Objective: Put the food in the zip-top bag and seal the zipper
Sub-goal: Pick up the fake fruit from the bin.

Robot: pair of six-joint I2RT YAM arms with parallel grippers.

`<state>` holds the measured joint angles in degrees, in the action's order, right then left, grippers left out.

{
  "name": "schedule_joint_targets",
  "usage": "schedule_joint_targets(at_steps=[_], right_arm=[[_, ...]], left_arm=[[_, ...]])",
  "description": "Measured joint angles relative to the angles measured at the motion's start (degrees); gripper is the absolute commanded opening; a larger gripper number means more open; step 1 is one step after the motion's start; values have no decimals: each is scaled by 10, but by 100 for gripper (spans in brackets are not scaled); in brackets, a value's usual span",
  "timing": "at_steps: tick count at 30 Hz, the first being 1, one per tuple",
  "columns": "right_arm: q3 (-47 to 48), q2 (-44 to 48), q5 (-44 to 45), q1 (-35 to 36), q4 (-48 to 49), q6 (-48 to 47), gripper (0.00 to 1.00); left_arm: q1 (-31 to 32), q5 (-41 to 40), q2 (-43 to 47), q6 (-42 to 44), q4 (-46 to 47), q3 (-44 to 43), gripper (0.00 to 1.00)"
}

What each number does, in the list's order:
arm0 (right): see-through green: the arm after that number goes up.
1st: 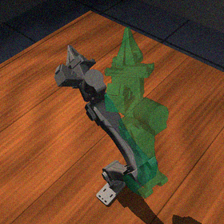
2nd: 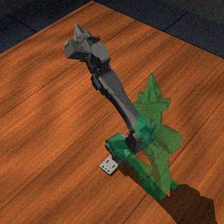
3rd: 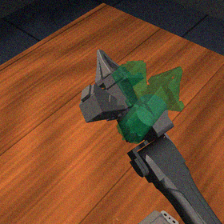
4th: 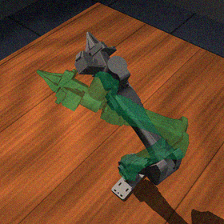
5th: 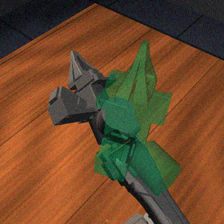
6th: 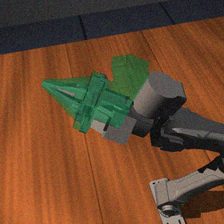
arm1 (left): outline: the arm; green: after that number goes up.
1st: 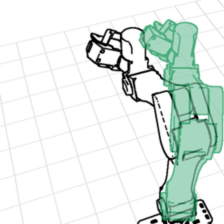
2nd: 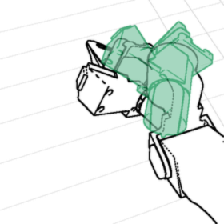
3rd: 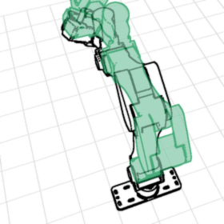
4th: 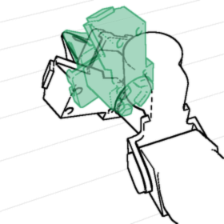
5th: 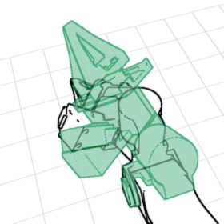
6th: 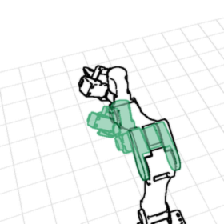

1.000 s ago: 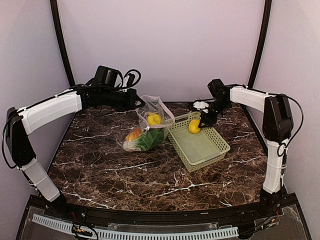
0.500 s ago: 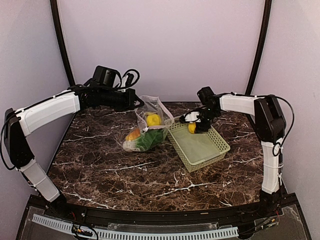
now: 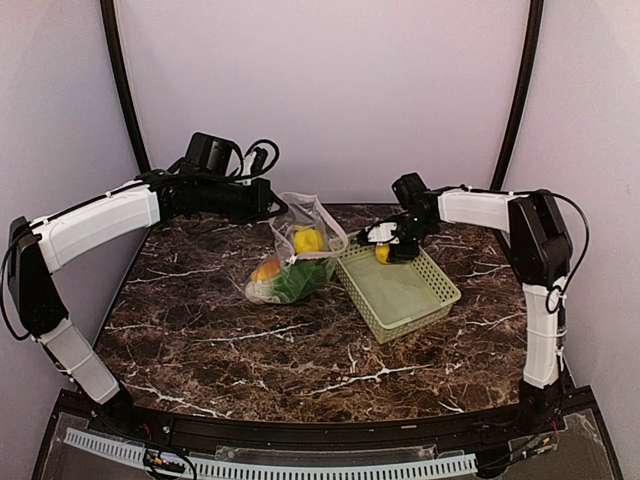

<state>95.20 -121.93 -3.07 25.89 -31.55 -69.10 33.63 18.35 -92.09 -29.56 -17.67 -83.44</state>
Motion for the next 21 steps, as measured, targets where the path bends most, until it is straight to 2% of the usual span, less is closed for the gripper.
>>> schedule_joint_targets(at_steps=[8, 14, 21], right_arm=[[9, 81, -102, 0, -97, 98, 48], [98, 157, -265, 0, -183, 204, 48], [221, 176, -465, 7, -209, 323, 48]], left_arm=[[0, 0, 0, 0, 1, 0, 1], [0, 1, 0, -1, 5, 0, 1], [0, 3, 0, -7, 14, 0, 1]])
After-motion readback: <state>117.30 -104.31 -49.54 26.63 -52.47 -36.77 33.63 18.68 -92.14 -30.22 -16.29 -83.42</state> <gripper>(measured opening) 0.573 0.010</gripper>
